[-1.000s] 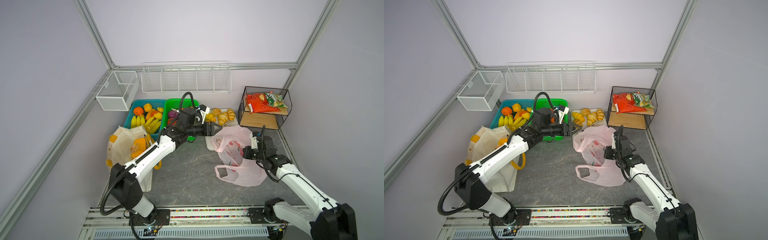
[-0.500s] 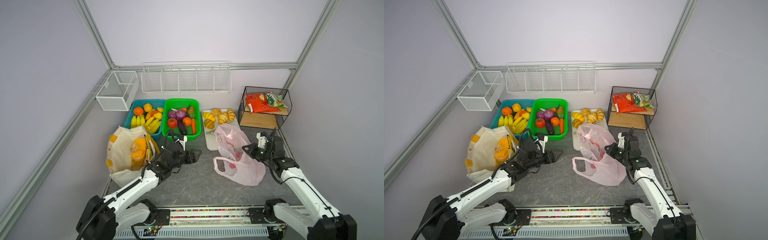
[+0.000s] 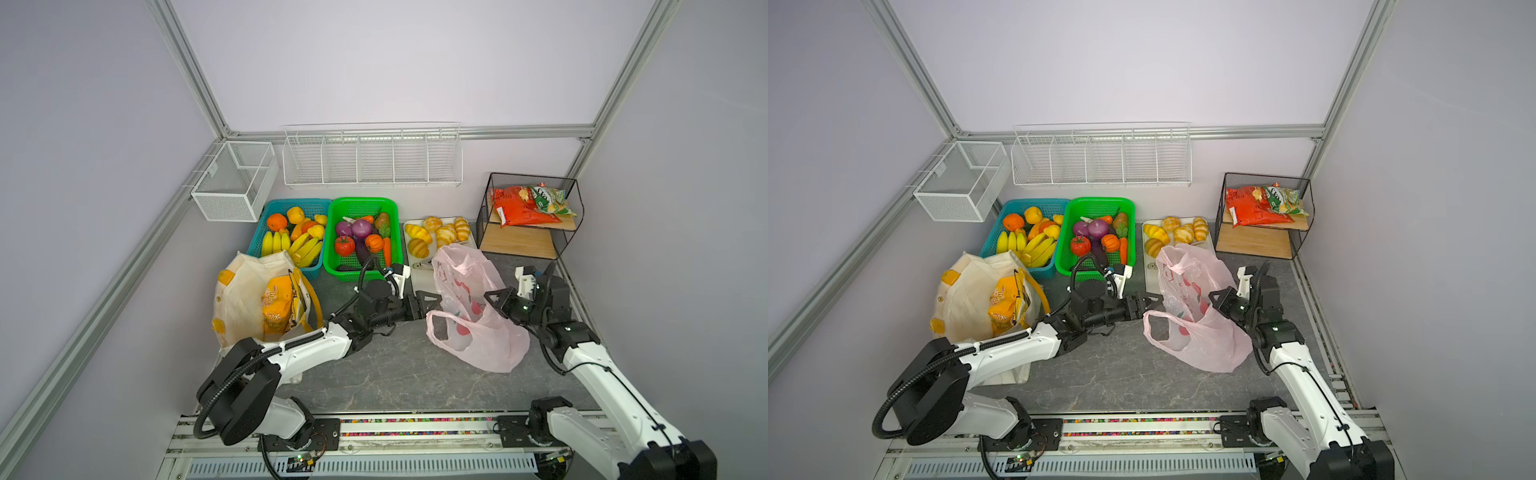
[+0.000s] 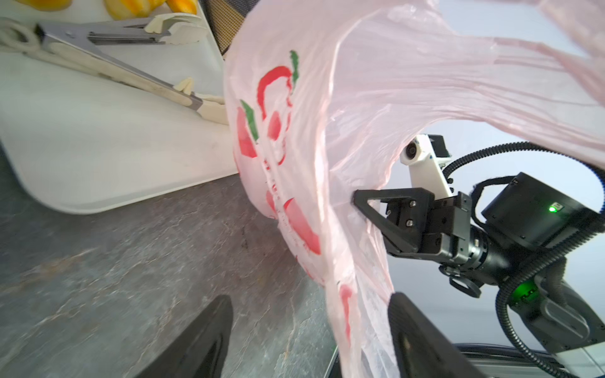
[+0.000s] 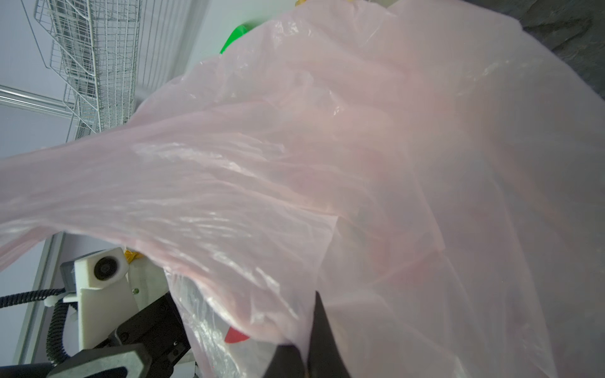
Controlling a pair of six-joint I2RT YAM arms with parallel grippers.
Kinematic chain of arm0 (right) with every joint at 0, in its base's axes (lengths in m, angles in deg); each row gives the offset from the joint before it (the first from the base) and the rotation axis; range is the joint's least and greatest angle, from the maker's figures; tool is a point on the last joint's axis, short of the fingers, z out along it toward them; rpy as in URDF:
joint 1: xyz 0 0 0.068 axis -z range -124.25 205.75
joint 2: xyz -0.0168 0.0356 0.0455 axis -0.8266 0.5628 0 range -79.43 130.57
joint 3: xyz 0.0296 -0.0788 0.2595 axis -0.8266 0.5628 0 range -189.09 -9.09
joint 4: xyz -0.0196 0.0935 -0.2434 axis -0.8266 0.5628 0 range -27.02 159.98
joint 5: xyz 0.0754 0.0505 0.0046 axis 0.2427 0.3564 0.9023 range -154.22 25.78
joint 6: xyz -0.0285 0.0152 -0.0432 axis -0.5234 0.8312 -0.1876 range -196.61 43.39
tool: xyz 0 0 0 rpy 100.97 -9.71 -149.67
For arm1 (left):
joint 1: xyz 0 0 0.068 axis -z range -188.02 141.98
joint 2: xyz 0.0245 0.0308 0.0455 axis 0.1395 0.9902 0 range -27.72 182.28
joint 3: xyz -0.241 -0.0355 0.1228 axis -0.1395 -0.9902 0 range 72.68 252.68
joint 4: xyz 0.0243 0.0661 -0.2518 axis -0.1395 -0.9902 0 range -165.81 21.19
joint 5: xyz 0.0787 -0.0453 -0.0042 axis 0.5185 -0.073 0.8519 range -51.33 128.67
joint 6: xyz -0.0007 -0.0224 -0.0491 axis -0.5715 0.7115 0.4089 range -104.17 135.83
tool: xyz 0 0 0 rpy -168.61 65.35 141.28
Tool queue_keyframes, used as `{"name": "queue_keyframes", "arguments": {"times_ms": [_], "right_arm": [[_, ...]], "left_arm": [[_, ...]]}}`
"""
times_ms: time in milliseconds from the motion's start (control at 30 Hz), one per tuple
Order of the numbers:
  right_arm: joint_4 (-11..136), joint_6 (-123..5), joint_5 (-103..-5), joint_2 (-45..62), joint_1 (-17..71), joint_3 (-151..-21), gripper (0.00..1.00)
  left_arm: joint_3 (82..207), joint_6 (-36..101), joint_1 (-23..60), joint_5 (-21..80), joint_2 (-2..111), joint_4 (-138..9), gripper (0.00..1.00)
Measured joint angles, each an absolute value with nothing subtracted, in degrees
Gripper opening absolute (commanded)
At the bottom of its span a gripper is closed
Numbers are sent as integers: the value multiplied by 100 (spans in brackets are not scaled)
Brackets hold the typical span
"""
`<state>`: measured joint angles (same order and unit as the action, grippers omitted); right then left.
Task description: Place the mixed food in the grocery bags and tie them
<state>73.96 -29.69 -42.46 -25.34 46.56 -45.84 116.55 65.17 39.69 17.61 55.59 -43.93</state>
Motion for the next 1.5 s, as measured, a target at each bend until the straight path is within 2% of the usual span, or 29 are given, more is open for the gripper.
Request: {"name": "queue_keyframes", "arguments": {"times_ms": [33,100,200,267,367,467,567,700,900,1033,1267,1500], "right_arm": [[7376,-2958,-4246,-2543,4630,-4580,6],[7313,-2925,-4239,-2543,4586,-4575,6],[7284,-2947,-4228,-2563,4540,-4578,7],[7597,-3185,-4294,-2587,4542,-4724,6],[8633,-3937,-4722,-2607,4542,-5500,6],[9317,-4665,-5258,-2657,4542,-6401,6],[9553,-5113,-5555,-2821,4547,-6741,6],[9752,-5310,-5457,-2698,4547,-6711,6],[10115,-5653,-5402,-2320,4540,-6720,6],[10051,-5662,-5070,-2165,4470,-6654,6],[9957,-5561,-4812,-1870,4120,-6457,7],[9872,-5592,-4773,-1726,3930,-6457,7]], "left_arm": [[11743,6524,3995,1737,5655,-4343,70],[11946,6522,4038,1702,5893,-4330,57],[12291,6504,4076,1680,6256,-4435,29],[12468,6369,4080,1776,6374,-4756,18],[12578,6006,4078,2130,6324,-5545,9],[12580,5553,4023,2602,6230,-6553,5],[12567,5151,3901,2863,6239,-7352,8],[12488,4815,3859,2926,6241,-7669,12],[12381,4259,3883,3173,6158,-7726,51],[12121,3883,4067,3479,5647,-7595,65],[12165,3049,4410,3754,4814,-7116,71],[12451,2430,4556,3761,4720,-7031,70]]}}
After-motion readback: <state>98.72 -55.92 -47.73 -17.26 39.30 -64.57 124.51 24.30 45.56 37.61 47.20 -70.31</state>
